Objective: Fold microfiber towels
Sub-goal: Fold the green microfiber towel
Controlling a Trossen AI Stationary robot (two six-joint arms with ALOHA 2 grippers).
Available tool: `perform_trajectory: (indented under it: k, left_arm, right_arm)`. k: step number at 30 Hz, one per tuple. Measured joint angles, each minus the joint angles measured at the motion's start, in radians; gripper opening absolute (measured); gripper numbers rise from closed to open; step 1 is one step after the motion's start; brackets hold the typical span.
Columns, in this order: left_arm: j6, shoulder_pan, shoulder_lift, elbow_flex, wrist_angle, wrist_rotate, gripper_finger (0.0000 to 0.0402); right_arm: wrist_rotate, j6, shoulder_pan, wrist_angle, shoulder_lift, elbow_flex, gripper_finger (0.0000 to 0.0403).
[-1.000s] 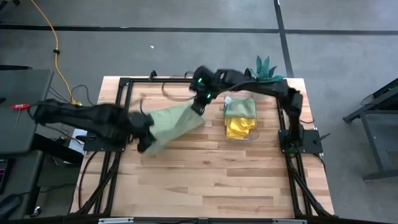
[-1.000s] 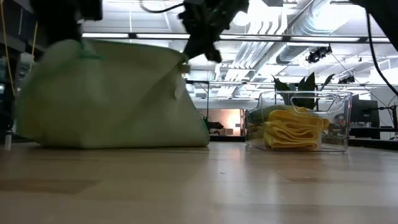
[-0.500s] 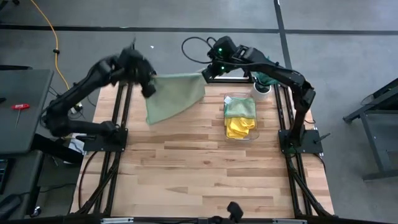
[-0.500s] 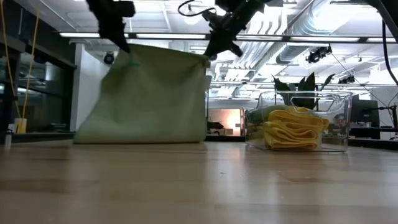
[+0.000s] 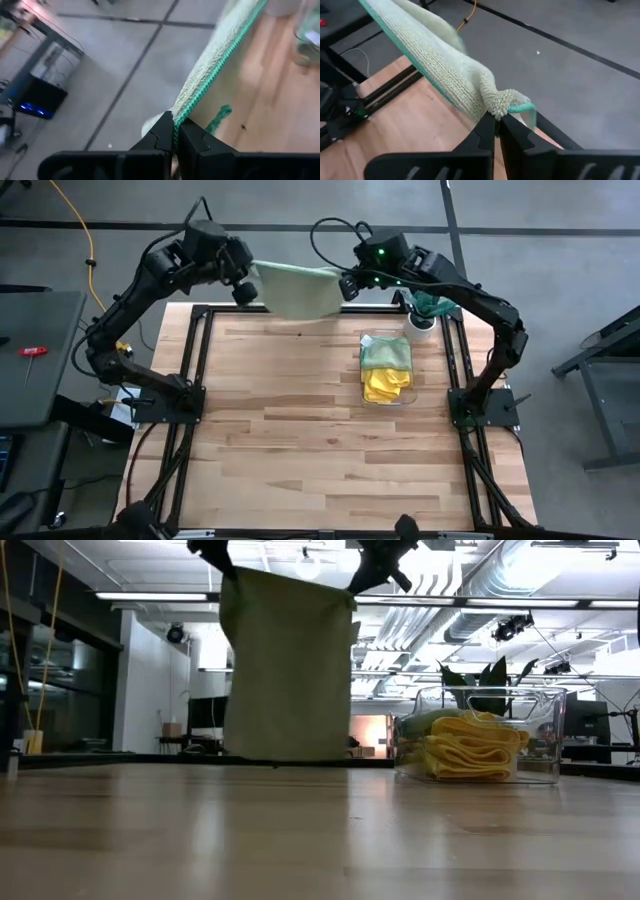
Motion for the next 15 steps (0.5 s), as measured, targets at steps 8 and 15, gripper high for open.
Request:
perform_trajectory:
  k: [8, 15]
  left_arm:
    - [-0.147, -0.07, -0.007, -0.008, -0.246, -0.041, 0.0]
    - [-0.356, -0.105, -0.077, -0.136, -0.434, -0.134, 0.0]
  right_arm:
    - [-0.02, 0.005, 0.08, -0.088, 0.006, 0.0, 0.0]
    - [0.049, 0.042, 0.133, -0.27, 0.005, -0.003, 0.0002]
